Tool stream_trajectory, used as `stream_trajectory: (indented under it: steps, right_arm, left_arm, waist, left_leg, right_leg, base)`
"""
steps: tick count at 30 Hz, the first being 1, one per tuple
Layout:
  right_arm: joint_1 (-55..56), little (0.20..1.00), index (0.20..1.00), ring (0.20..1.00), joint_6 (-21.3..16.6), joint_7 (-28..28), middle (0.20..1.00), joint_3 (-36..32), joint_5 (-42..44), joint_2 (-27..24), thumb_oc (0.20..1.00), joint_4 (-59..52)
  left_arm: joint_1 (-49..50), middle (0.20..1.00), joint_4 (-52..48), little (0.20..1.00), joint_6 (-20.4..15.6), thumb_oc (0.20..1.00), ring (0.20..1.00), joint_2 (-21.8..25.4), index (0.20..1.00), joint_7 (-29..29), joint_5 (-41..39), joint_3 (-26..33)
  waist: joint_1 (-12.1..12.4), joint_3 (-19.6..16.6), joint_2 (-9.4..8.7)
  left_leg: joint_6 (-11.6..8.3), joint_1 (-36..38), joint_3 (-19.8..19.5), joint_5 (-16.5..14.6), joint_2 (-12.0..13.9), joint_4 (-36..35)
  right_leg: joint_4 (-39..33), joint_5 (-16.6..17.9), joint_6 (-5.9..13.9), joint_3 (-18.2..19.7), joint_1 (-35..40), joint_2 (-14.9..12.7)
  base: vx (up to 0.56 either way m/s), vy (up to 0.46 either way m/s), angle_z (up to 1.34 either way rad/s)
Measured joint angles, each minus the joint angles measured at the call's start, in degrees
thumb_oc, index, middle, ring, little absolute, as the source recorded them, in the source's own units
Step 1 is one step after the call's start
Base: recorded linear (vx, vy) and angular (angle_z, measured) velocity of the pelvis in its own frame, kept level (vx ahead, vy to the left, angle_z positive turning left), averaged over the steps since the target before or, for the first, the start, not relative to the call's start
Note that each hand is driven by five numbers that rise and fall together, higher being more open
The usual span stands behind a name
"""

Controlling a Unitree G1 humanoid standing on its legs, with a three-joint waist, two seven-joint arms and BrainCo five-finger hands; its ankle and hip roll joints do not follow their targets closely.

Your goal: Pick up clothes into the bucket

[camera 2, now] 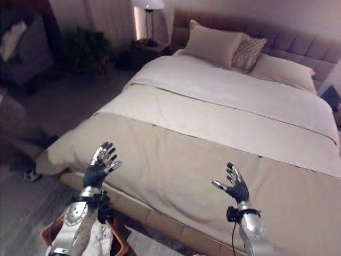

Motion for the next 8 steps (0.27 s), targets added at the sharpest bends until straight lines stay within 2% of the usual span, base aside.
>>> stream_trajectory:
  steps: [4,5,8]
  right_arm:
    - [-0.20,1.000,1.000,1.000,0.31,-0.16,1.000,0.30,2.39,2.33,1.000,1.06]
    - [-0.29,1.000,1.000,1.000,0.31,-0.28,1.000,1.35,4.01,2.88,1.000,1.41]
    - [0.00,1.000,1.000,1.000,0.30,0.05,1.000,2.59,6.12,2.83,1.000,1.43]
  left_arm:
    - [1.45,1.000,1.20,1.000,0.53,1.000,1.000,-0.30,1.000,-0.80,0.19,-1.87]
    - [1.38,1.000,3.06,1.000,0.82,1.000,1.000,-0.41,1.000,-0.88,1.04,-3.25]
    - [1.44,1.000,4.00,1.000,1.53,1.000,1.000,-1.05,1.000,-1.56,1.11,-5.74]
  waist:
    - [-1.65,-0.37,0.38]
    - [-1.34,-0.74,0.73]
    - [-2.57,-1.20,0.98]
  left_leg:
    - [-0.21,2.86,2.75,0.06,0.93,-1.00]
    - [-0.30,3.77,3.60,-0.02,1.14,-1.37]
    - [-0.38,4.50,4.14,0.23,1.22,-2.05]
  right_leg:
    - [-0.86,0.77,-0.07,3.25,0.00,1.08]
    - [-0.94,0.77,-0.09,4.16,0.10,1.30]
    - [-1.08,0.93,-0.14,4.58,0.17,1.53]
  base:
    - [0.03,-0.037,-0.43]
    - [0.01,-0.016,-0.34]
    - [0.01,-0.023,-0.12]
